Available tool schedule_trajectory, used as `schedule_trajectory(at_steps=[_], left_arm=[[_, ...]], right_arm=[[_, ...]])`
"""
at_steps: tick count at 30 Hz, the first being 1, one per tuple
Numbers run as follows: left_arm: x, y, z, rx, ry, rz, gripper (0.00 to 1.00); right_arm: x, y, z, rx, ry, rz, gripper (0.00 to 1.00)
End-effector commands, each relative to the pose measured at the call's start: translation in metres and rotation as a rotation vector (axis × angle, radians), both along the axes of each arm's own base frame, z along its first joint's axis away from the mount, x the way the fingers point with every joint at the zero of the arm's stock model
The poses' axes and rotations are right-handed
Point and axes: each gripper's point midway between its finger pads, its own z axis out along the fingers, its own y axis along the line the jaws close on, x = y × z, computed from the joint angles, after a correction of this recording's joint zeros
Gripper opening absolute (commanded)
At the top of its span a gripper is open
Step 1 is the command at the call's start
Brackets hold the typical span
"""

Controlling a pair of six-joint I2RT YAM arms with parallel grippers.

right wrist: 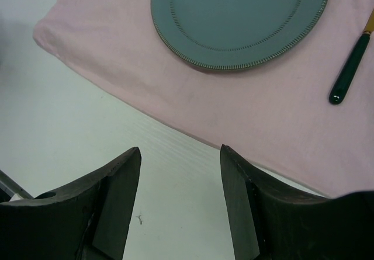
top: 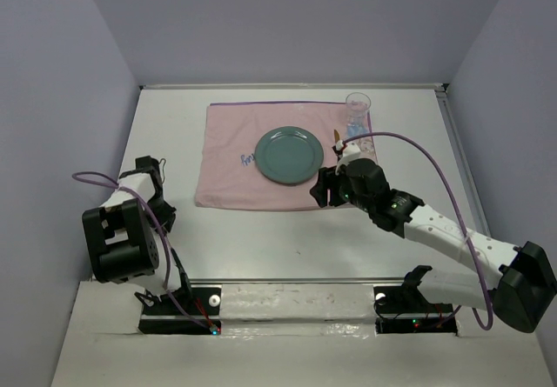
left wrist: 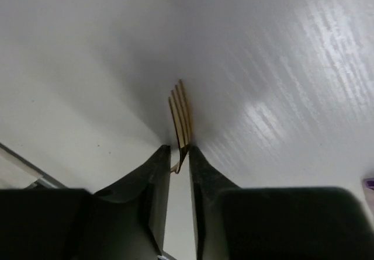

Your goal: Set the dinner table for one person

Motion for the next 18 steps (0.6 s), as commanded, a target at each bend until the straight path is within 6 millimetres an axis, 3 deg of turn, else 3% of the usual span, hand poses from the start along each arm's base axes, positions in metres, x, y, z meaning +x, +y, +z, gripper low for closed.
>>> schedule_trajectory(at_steps=[1,5,10,15,18], left_arm=[[0.018,-0.009,0.001,-0.044,-0.119,-0.027,0.19],[0.026,-0.014,0.003,-0.067,-0.189,-0.038,0.00],[0.035,-0.019,0.010,-0.091,-0.248,-0.074,0.00],[0.050,-0.024,0.040,-0.089,-0.344,-0.157,0.00],[0.058,-0.042,0.063,-0.091,-0.418,-0.243,0.00]], right_arm=[[0.005,0.007,0.011,0.044,-0.035,0.016,0.62],[0.004,0.009,0.010,0.046,-0.035,0.027,0.62],[0.003,0.011,0.012,0.057,-0.037,0.041,0.62],[-0.015,0.034,0.005,0.096,0.003,0.199,0.66],[-0.022,0.049,0.020,0.163,-0.032,0.290,0.73]])
